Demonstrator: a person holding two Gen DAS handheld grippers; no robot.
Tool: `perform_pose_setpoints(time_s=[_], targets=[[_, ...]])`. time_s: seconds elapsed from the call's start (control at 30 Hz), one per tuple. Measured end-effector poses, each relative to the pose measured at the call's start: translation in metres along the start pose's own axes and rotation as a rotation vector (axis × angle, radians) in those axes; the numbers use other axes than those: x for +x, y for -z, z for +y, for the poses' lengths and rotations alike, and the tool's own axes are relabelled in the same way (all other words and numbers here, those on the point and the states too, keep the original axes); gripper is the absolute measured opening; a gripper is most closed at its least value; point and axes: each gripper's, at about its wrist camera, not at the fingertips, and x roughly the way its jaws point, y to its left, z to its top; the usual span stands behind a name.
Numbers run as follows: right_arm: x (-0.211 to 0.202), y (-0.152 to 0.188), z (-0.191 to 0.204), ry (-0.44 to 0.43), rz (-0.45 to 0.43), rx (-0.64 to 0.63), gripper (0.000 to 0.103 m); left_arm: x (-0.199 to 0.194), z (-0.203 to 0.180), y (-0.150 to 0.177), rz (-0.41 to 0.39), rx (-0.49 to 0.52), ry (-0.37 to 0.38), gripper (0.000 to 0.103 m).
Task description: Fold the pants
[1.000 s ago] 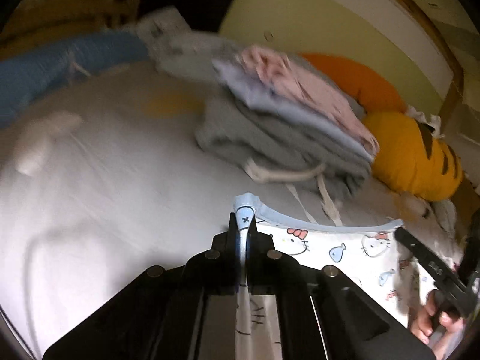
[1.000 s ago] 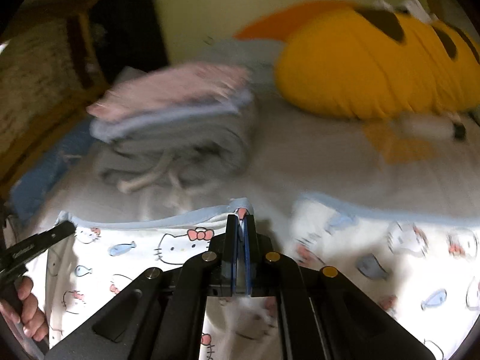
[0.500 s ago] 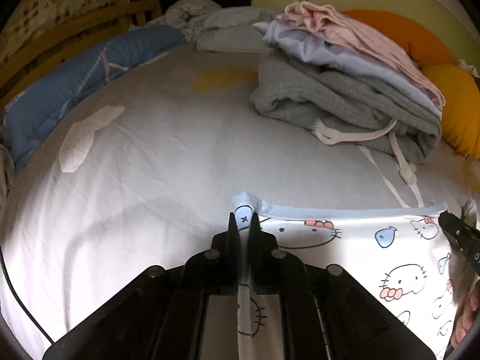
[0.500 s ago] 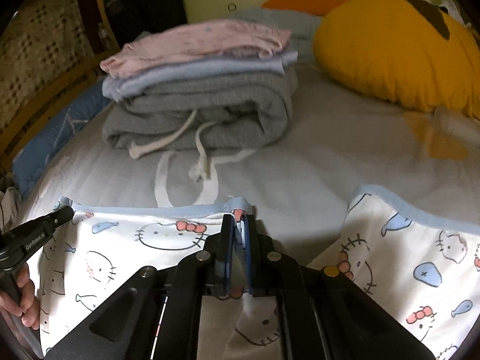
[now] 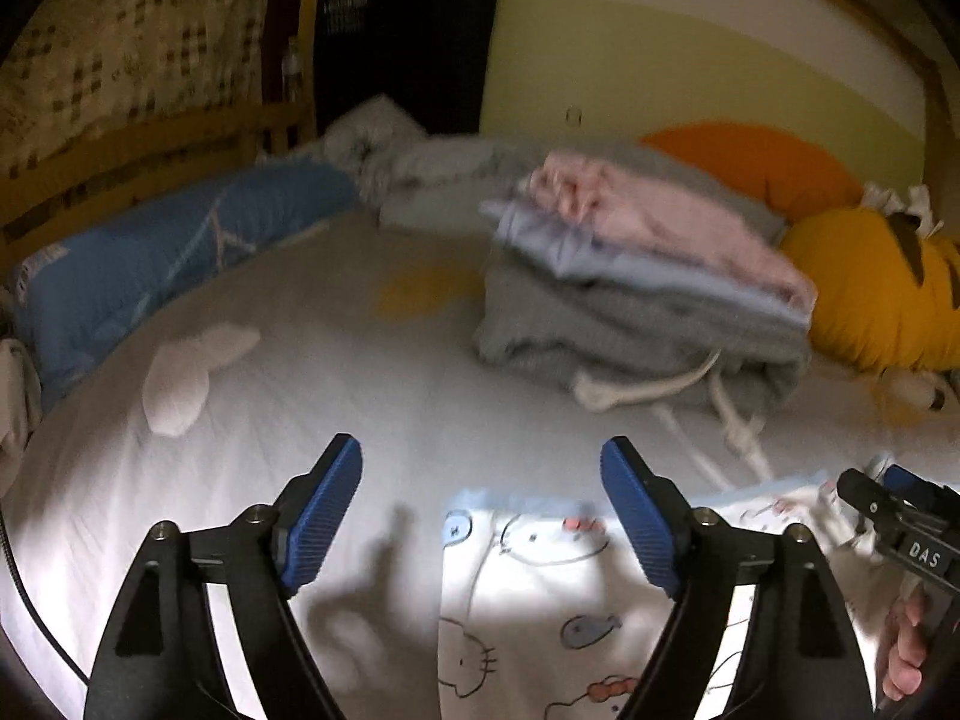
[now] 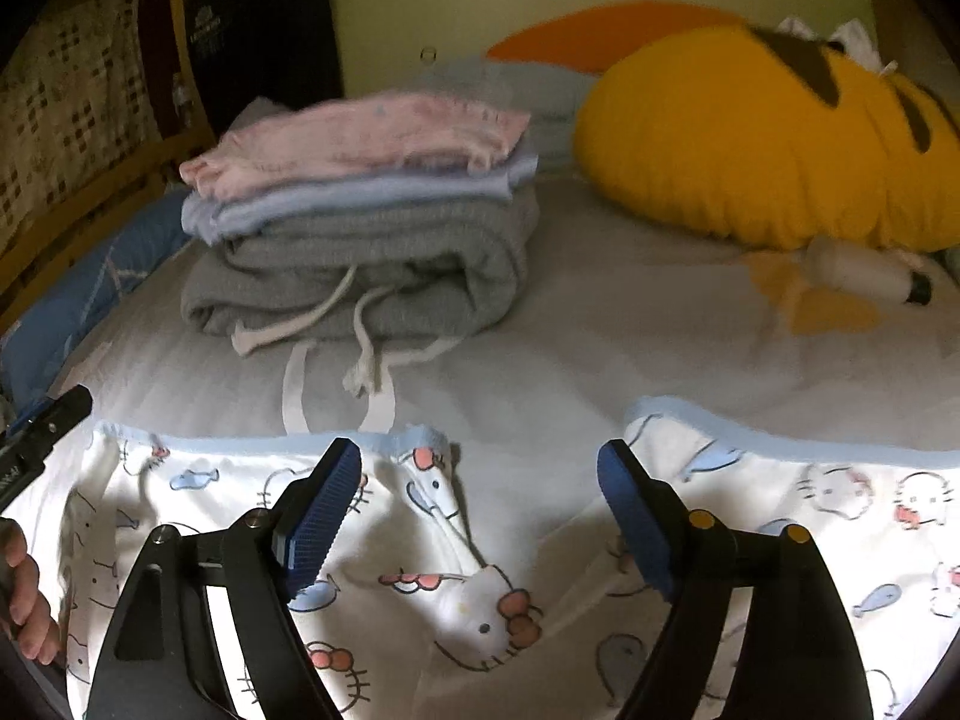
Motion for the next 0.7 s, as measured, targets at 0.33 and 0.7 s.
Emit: perform_pose_setpoints(time_s=[0.33,0.7], targets=[[-0.058,-0.008,-0.005,0.054,-0.262,0.024,0.102,-0.041,-0.012,-0.005,-0.227,0.044,0.055,0.102],[-0.081,-0.008,-0.026,0.041,-0.352,0.114,0.102,-0.064,-0.007,-0.006,-0.342,0.052,0.13,0.102]])
